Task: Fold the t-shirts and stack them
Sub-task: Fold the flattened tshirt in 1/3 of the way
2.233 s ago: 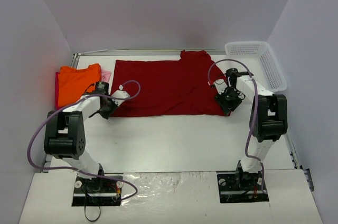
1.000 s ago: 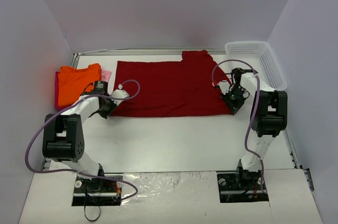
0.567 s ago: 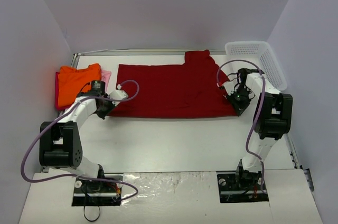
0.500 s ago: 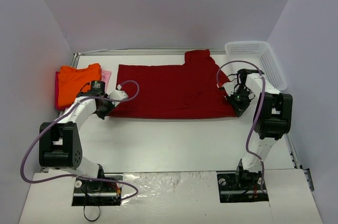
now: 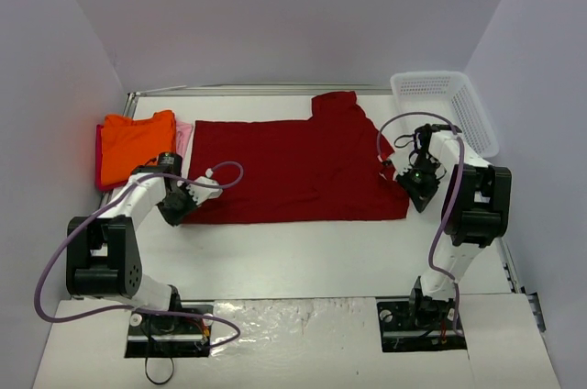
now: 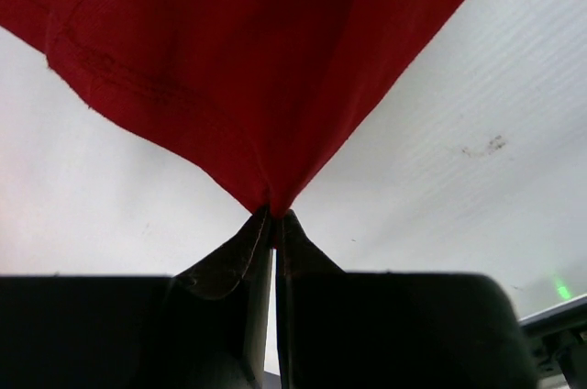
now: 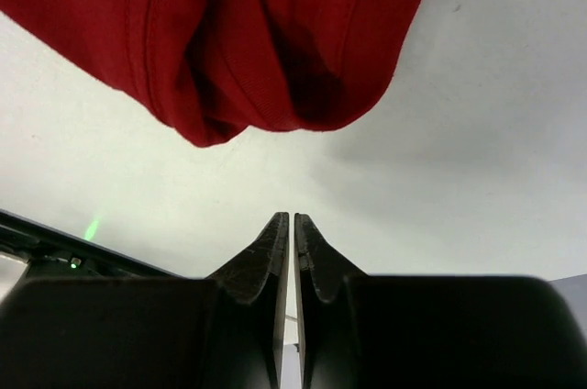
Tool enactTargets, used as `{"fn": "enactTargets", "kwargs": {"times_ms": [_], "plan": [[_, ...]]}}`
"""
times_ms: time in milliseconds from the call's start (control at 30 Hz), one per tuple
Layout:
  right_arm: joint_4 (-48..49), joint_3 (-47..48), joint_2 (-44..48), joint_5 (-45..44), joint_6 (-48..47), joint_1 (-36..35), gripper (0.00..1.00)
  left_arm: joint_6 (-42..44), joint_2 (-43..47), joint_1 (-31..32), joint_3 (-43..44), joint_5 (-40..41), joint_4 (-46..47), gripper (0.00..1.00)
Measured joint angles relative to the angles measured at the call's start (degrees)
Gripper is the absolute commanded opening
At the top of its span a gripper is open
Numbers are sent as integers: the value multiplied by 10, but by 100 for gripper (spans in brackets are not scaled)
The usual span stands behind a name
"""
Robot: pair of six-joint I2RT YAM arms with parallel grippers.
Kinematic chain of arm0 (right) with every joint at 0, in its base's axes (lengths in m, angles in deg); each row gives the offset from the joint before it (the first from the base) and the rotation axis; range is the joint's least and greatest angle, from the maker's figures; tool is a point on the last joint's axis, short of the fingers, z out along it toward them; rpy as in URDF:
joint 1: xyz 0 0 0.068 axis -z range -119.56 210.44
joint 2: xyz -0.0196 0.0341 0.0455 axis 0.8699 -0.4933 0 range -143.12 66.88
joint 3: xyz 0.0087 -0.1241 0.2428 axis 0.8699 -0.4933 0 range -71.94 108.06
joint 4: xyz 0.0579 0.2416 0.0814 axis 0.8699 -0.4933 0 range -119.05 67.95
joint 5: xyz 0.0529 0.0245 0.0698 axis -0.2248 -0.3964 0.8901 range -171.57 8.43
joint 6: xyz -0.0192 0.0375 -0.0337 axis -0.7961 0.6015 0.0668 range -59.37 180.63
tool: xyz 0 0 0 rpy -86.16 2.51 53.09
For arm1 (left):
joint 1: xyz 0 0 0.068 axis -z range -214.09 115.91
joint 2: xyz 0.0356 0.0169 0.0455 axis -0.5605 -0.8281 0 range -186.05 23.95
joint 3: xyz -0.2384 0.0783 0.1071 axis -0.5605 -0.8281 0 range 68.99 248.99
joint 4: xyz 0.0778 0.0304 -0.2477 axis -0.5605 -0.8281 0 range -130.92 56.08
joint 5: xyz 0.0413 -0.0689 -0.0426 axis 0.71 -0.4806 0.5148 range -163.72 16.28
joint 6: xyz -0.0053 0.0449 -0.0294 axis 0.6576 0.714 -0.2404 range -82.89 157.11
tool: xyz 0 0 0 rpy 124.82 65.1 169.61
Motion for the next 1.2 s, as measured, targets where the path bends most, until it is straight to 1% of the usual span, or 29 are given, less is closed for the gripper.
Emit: {"fn": "enactTargets", "kwargs": {"times_ms": [67,100,133,167,233,300,433,500,533,600,633,667,767,800,833,867,967,1000,1033,1067,1167,1200], "plan": [[-6,-1,0,0,-3,0,2,5,0,0,0,-1,-13,2],[-8,-2,0,0,-5,0,2,7,0,0,0,-3,-18,9],[-9,-2,0,0,-6,0,2,9,0,0,0,-5,-23,21],[-12,-3,0,0,-6,0,2,13,0,0,0,-6,-27,30],[-16,-4,0,0,-7,0,3,15,0,0,0,-10,-36,33],[-19,-4,0,1,-7,0,7,17,0,0,0,-10,-42,41],[-26,1,0,3,-8,0,11,19,6,0,0,1,-52,44],[-32,9,0,3,-9,0,12,21,19,0,0,10,-58,42],[-34,16,0,4,-10,0,12,21,27,0,1,16,-61,39],[-41,33,0,7,-11,0,13,25,47,0,9,29,-73,37],[-43,44,0,9,-12,0,16,27,55,0,17,35,-80,36],[-46,56,0,14,-13,0,25,28,62,-2,28,39,-85,36],[-51,96,0,29,-17,0,26,26,77,-21,77,33,-95,37],[-54,114,-1,37,-17,0,29,22,78,-33,99,18,-101,37],[-53,132,-1,48,-17,0,30,16,78,-44,122,3,-100,37],[-50,157,-1,58,-15,0,33,8,78,-55,143,-16,-96,40],[-45,237,-12,104,-4,0,36,-35,74,-79,184,-72,-64,41],[-40,268,-22,121,3,0,38,-53,67,-82,195,-92,-50,44],[-37,296,-35,135,11,0,39,-72,56,-83,207,-110,-33,50],[-35,332,-53,149,20,0,43,-92,37,-83,221,-129,-18,56],[-24,440,-124,185,49,-2,46,-155,-56,-83,291,-188,8,57],[-21,476,-150,194,60,-2,47,-171,-89,-82,317,-203,18,59]]}}
